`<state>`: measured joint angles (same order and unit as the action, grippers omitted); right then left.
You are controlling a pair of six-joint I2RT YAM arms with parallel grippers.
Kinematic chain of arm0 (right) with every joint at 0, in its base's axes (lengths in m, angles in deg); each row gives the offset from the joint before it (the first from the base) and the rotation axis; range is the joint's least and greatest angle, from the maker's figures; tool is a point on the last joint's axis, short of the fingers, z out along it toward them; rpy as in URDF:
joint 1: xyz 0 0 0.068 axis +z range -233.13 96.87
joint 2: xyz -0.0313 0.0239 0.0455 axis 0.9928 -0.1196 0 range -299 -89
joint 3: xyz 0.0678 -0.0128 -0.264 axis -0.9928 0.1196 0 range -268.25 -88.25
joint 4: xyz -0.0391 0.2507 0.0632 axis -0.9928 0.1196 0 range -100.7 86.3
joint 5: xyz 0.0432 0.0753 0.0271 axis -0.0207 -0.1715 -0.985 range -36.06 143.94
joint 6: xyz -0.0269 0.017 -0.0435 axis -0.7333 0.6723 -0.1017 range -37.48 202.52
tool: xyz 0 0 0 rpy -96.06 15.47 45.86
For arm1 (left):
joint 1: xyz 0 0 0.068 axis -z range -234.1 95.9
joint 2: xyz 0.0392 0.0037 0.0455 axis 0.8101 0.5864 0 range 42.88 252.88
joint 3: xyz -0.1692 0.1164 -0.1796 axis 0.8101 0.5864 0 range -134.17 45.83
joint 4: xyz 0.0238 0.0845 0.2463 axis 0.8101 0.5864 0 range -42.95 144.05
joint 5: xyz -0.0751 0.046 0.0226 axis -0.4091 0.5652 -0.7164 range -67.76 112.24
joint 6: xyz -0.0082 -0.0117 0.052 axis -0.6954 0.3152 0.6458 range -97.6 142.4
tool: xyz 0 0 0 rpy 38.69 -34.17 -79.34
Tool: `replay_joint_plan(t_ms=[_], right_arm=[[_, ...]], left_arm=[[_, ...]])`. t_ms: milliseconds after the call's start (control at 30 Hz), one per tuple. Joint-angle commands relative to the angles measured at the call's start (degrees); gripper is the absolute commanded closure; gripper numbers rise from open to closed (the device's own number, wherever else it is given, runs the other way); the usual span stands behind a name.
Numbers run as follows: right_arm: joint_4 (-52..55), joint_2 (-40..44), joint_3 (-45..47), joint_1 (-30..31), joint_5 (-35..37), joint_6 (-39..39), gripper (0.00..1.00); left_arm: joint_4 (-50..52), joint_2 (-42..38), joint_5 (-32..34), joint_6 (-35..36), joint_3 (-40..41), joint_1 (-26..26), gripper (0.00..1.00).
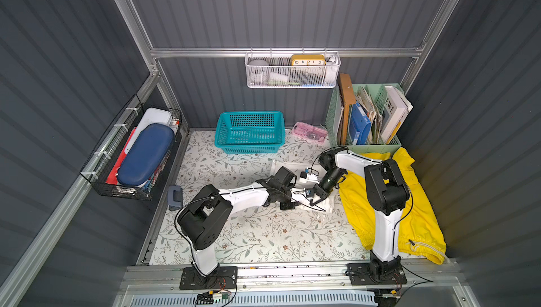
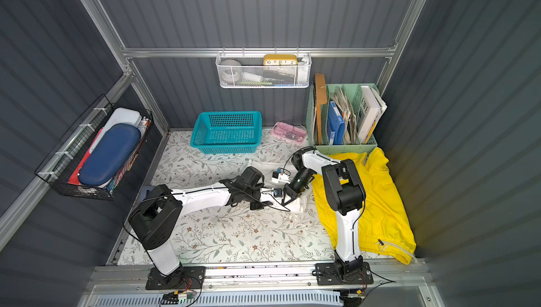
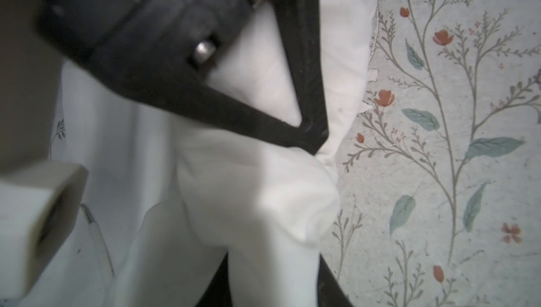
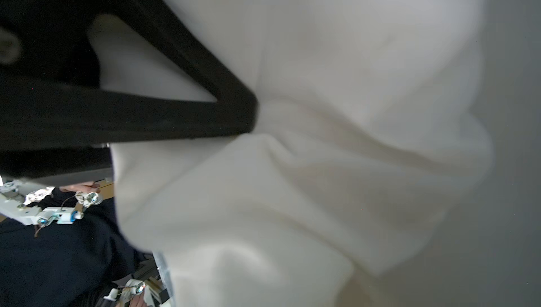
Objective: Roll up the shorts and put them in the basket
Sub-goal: Roll the shorts at the center of the board.
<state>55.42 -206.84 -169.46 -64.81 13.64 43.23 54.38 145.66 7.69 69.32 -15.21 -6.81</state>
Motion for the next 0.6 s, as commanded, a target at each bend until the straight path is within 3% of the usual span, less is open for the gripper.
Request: replay_joint_plan(t_ms=[0,167,567], right_arm=[[-6.14,4.27,1.78,-0.79,1.18,2.08,0.77],[-11.85,8.31,4.8,-1.53,1.52,3.17,0.56],[-35.63,26.52,19.01,-5.97,13.58,9.54,0.51]], left_arm=[[3.68,1.37,-2.94,-0.31,-1.27,0.39,0.76],[6.11,2.3,-3.95,-1.05,-2.31,0.44,0.82],[15.75,3.18,-10.08,-3.95,-6.89,-3.01,0.85]])
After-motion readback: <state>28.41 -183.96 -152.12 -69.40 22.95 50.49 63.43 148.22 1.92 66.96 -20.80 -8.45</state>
